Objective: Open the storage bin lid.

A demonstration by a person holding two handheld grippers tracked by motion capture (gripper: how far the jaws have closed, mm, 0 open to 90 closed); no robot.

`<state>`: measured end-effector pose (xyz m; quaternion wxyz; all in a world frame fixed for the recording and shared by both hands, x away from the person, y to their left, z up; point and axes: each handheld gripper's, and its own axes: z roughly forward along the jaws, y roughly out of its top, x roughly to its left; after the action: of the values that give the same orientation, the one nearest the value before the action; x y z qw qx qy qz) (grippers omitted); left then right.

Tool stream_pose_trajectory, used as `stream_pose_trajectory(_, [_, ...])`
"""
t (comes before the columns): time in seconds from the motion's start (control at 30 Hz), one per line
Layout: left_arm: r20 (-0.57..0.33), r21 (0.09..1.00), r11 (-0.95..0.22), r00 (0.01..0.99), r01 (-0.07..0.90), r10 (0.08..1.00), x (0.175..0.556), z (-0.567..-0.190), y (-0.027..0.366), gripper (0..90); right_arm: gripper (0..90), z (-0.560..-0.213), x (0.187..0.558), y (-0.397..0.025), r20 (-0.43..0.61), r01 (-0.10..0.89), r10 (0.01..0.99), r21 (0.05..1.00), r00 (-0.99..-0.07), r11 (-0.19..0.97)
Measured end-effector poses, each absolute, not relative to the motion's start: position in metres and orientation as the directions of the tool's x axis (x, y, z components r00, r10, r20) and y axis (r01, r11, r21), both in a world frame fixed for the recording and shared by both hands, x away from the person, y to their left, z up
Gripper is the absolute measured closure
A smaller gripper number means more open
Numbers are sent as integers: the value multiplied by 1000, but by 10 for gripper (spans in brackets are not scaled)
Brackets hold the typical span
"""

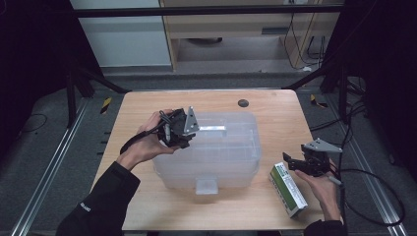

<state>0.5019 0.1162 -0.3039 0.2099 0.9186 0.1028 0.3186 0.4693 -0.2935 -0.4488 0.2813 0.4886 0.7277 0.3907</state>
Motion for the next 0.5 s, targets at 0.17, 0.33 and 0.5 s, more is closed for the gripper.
stream_pose_trajectory(0.17, [544,446,-894,778,49,314,503,-303,114,486,248,-449,469,-293,-24,488,928,845,-373,218])
stream_pose_trajectory(0.33, [549,436,-899,779,42,303,503,-303,112,537,253,-449,470,-293,-20,495,927,841,-375,219])
stream_pose_trajectory(0.5, [557,416,-908,780,36,286,503,-303,108,585,260,-449,470,-293,-16,497,926,840,-377,217])
